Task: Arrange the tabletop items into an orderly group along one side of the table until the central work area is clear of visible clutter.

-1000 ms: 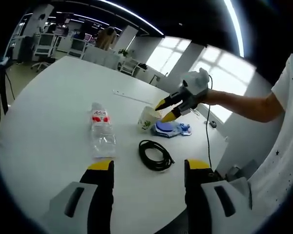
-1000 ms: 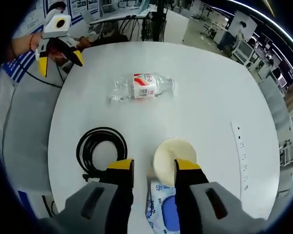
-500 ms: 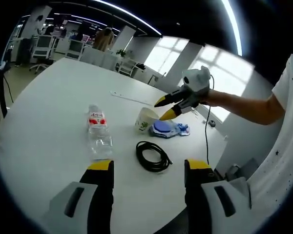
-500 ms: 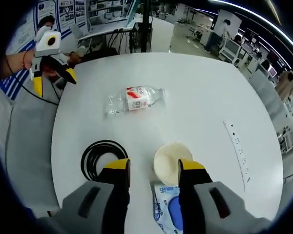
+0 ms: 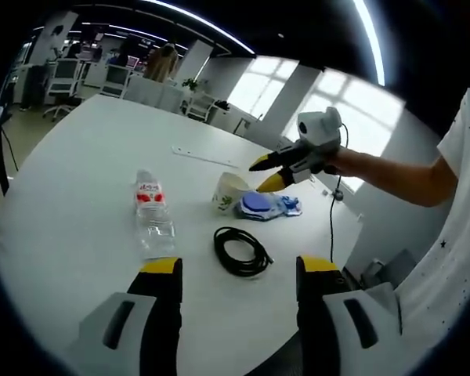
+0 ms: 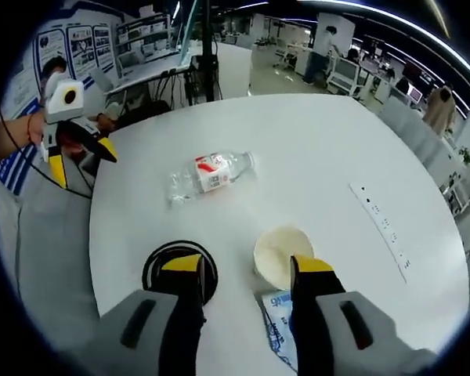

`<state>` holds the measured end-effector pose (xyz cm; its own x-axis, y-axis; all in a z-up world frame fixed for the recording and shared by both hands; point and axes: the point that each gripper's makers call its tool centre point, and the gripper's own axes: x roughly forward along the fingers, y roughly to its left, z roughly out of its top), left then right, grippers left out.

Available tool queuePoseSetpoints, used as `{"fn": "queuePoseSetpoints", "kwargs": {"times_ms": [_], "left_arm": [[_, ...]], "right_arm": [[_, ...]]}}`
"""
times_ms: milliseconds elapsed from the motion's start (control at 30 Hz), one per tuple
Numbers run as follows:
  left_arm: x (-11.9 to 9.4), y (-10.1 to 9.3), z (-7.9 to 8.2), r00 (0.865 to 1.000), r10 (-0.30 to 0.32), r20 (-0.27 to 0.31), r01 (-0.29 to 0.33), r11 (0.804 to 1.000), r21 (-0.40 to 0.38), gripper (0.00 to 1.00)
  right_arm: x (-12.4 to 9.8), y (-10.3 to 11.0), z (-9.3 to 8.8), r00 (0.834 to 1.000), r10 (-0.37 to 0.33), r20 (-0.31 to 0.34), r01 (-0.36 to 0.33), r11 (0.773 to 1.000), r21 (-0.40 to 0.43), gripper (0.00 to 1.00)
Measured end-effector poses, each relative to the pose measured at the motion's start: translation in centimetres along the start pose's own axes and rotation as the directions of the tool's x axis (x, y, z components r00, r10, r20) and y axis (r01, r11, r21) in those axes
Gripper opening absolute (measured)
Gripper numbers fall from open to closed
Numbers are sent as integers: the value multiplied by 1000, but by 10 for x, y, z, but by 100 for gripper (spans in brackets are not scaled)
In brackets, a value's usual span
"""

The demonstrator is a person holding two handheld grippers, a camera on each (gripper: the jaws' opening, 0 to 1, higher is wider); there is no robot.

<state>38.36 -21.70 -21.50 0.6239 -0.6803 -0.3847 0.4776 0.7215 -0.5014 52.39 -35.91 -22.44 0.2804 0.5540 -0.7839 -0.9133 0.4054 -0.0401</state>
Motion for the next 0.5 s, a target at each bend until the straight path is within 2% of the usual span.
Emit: {"fn": "queuePoseSetpoints", "kwargs": {"times_ms": [167, 300, 500], "left_arm": [[2, -3, 1, 1000, -7, -8, 7, 1000, 10, 59], [6, -7, 2, 1000, -20, -19, 21, 1000, 24, 59], [10, -12, 4, 999, -36, -32, 37, 999, 39, 59]], "right_arm": [[-4, 4, -2, 1000, -15, 18, 15, 999, 44, 43], [-7, 11, -3, 998, -28, 54, 21, 992, 126, 44], [-7, 20, -10, 997, -40, 64, 28, 982, 184, 44]]}}
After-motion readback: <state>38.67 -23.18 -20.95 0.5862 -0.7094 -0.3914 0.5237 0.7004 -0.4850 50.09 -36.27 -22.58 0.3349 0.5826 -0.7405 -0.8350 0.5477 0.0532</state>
